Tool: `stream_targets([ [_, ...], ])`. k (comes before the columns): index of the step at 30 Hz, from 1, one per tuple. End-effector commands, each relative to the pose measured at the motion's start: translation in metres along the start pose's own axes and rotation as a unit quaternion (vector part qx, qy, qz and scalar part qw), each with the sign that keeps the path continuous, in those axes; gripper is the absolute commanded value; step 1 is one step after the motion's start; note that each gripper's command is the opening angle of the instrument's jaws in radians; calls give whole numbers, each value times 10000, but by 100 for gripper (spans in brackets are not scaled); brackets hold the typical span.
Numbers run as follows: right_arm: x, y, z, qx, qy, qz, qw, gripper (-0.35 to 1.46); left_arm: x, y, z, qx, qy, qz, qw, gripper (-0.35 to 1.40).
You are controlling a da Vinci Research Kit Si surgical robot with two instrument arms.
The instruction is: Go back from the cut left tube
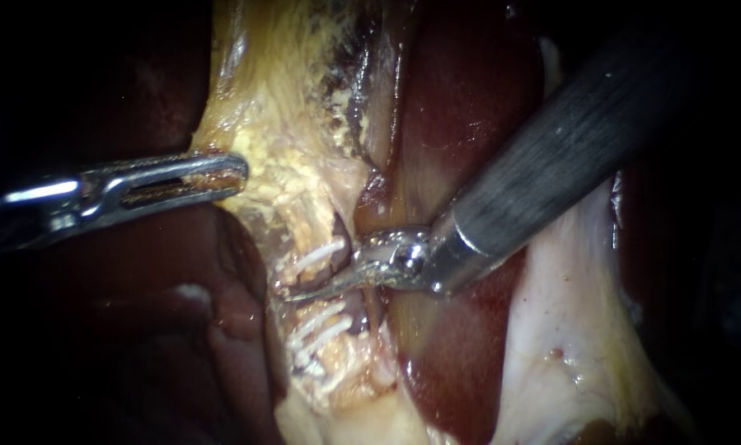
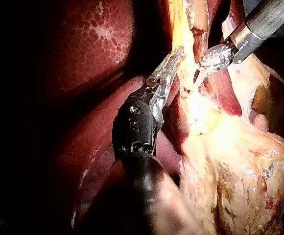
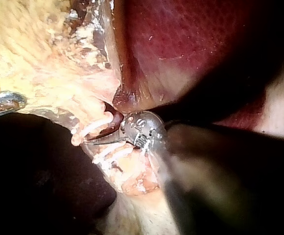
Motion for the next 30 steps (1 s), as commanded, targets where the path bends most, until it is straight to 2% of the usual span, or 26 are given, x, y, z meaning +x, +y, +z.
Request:
stream_targets([
  [1,0,0,0,1,-2,0,10000,-35,0,0,0,6,-3,3,10000,-35],
  [14,-5,0,4,28,-11,-15,10000,-35,0,2,-2,14,3,-23,10000,-35],
  [17,-4,-2,5,29,-8,43,10000,10,0,3,-2,3,-2,-22,10000,-35],
  [25,0,-7,10,22,-3,49,10000,64,0,3,-3,-8,-7,-21,10000,-35],
  [30,2,-8,10,-32,28,54,10000,79,0,3,-3,-8,-7,-21,10000,-35],
])
